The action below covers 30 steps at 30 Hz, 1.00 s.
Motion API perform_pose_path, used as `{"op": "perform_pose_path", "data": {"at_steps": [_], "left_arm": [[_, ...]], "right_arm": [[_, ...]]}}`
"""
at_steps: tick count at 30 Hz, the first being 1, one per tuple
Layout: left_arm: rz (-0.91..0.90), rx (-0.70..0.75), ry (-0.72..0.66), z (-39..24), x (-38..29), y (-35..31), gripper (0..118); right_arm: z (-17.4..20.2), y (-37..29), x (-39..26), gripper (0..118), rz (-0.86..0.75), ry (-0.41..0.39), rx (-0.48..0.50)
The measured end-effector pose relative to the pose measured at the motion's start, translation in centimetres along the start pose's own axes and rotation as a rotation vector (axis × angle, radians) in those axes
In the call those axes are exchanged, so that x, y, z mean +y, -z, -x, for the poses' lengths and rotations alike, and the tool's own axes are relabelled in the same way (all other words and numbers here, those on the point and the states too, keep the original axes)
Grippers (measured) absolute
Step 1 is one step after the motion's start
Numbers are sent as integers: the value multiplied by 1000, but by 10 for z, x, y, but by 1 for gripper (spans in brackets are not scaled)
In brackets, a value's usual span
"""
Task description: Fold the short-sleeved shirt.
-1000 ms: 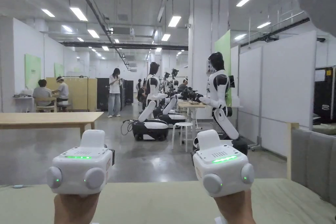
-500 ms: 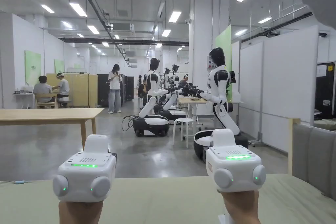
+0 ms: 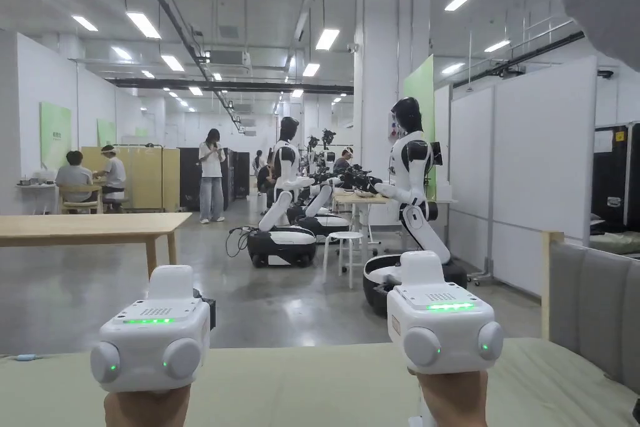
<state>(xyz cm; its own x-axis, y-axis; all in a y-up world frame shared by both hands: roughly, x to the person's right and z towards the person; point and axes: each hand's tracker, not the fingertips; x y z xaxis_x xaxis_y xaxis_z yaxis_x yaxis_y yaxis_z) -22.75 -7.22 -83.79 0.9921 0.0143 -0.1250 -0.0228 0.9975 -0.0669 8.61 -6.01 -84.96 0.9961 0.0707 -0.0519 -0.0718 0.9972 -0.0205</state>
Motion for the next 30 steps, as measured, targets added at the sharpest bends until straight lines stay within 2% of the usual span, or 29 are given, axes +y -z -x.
{"op": "perform_pose_path", "data": {"at_steps": [1, 2, 3, 4, 5, 7, 12, 16, 21, 24, 30], "left_arm": [[5, -1, -9, 0, 0, 1, 39], [17, 4, -12, 0, 0, 3, 90], [54, 11, -15, 0, -1, 6, 118], [84, 30, -16, 2, -2, 1, 118], [-12, -4, -2, 6, 1, 1, 118], [-15, 36, 15, 3, -1, 2, 118], [-5, 13, 0, 1, 3, 5, 118], [-12, 10, -14, 2, 4, 2, 118], [0, 18, -1, 5, 5, -1, 118], [2, 25, -1, 9, 6, 3, 118], [-18, 25, -23, 16, 11, 4, 118]], "right_arm": [[2, 0, 0, 88, -2, -3, 7], [3, 0, 0, 118, 1, -10, 18], [5, -1, -4, 118, 10, -9, 22], [7, 4, -6, 118, -40, -28, 26], [8, 6, -7, 118, -32, -32, 21], [8, 10, -7, 118, -33, -35, 25], [6, 9, -7, 118, -12, -22, -7], [-1, 5, -7, 118, 45, 32, 2], [-3, -10, 4, 118, 73, 91, -45], [-8, -22, 17, 118, 37, 179, -30], [-12, -32, 41, 118, 56, 181, -62]]}}
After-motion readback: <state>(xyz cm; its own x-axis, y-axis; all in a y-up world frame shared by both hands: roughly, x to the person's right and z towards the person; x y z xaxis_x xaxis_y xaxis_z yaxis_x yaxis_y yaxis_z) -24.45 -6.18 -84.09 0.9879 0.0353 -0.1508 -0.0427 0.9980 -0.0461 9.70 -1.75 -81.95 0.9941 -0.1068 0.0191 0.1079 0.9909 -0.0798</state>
